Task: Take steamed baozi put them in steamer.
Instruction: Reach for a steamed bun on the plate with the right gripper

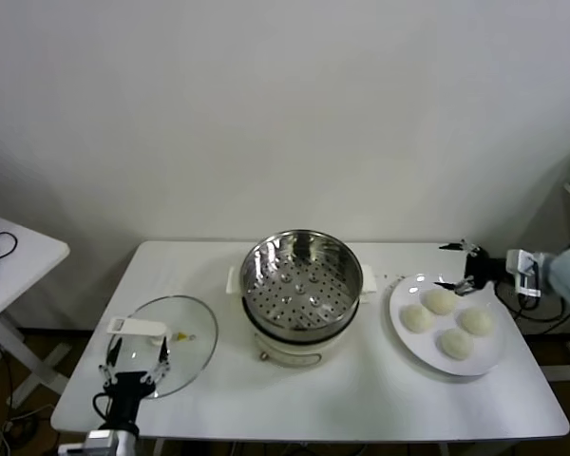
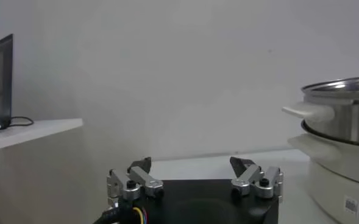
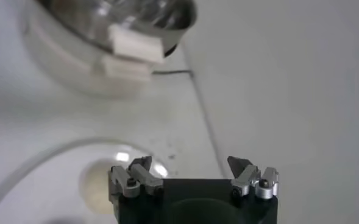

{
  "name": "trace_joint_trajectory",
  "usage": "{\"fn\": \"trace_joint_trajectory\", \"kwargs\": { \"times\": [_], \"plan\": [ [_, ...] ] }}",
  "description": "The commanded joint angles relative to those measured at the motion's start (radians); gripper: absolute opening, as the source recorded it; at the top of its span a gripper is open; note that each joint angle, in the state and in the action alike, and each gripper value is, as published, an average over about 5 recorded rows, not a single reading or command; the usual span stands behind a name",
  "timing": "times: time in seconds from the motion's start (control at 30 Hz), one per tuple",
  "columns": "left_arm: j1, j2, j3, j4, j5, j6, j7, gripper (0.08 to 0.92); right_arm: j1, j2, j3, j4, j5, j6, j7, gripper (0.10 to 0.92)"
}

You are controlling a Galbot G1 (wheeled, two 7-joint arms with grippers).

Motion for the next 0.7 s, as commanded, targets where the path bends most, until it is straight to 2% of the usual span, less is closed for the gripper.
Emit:
{"fn": "trace_joint_trajectory", "kwargs": {
  "times": [0.03,0.33,0.7],
  "plan": [
    [-0.014,0.001,-0.004,0.001,-0.001,0.015,-0.003,0.823,0.472,0.111,-0.464,-0.33,-0.225,0.112,-0.247,0.823],
    [-0.016,0.005,-0.008,-0.001,-0.001,0.03,-0.003,0.823,0.425,0.306,-0.445,-0.492,-0.305,0.117,-0.235,0.823],
    [-0.003,0.008,-0.021,-0.006,-0.012,0.034,-0.003,0.823,0.286,0.401,-0.345,-0.528,-0.399,0.101,-0.179,0.823]
  ]
}}
